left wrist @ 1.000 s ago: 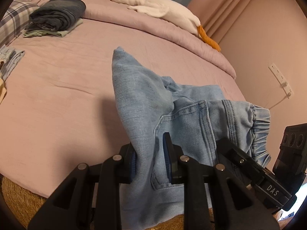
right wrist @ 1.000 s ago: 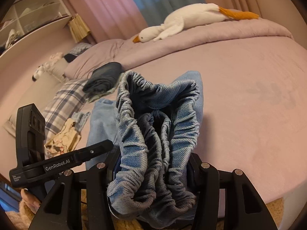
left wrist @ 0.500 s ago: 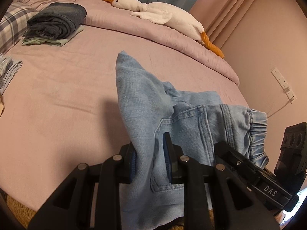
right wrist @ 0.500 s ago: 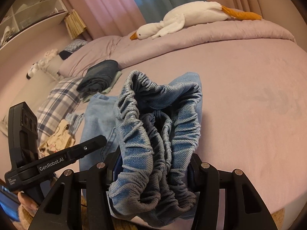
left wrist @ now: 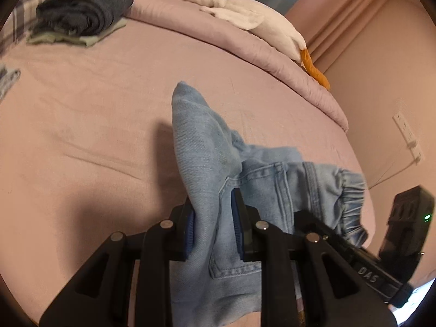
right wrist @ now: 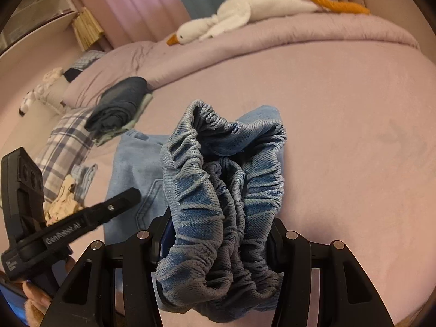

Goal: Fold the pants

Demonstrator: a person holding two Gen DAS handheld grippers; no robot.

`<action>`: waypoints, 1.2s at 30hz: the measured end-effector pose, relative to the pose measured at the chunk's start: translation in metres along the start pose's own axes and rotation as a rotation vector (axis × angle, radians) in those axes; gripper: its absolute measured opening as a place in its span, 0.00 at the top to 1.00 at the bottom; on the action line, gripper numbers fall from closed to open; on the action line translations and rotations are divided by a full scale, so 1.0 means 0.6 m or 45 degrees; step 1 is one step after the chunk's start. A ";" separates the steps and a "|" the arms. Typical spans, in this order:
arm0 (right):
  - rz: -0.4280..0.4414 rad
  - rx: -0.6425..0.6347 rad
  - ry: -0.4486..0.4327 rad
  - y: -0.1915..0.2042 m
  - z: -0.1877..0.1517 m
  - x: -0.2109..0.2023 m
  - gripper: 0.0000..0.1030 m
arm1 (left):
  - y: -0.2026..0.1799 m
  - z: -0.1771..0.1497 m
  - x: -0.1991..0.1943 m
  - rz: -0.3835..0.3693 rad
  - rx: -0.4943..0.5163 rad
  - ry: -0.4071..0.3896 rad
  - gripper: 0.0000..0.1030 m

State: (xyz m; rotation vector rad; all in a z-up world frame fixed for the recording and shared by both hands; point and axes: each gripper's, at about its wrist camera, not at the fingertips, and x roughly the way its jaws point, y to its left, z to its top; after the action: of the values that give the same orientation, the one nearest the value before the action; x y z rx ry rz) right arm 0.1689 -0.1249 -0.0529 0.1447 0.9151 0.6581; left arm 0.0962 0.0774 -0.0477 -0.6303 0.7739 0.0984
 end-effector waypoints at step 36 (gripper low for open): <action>-0.216 0.048 0.180 -0.050 -0.061 -0.017 0.27 | 0.022 -0.130 -0.044 0.221 0.059 0.121 0.30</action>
State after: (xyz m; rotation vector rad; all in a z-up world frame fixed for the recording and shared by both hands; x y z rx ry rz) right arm 0.1502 -0.1605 -0.0799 0.0536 1.0639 0.4979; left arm 0.0244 0.0480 -0.0785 -0.5263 0.9200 0.2100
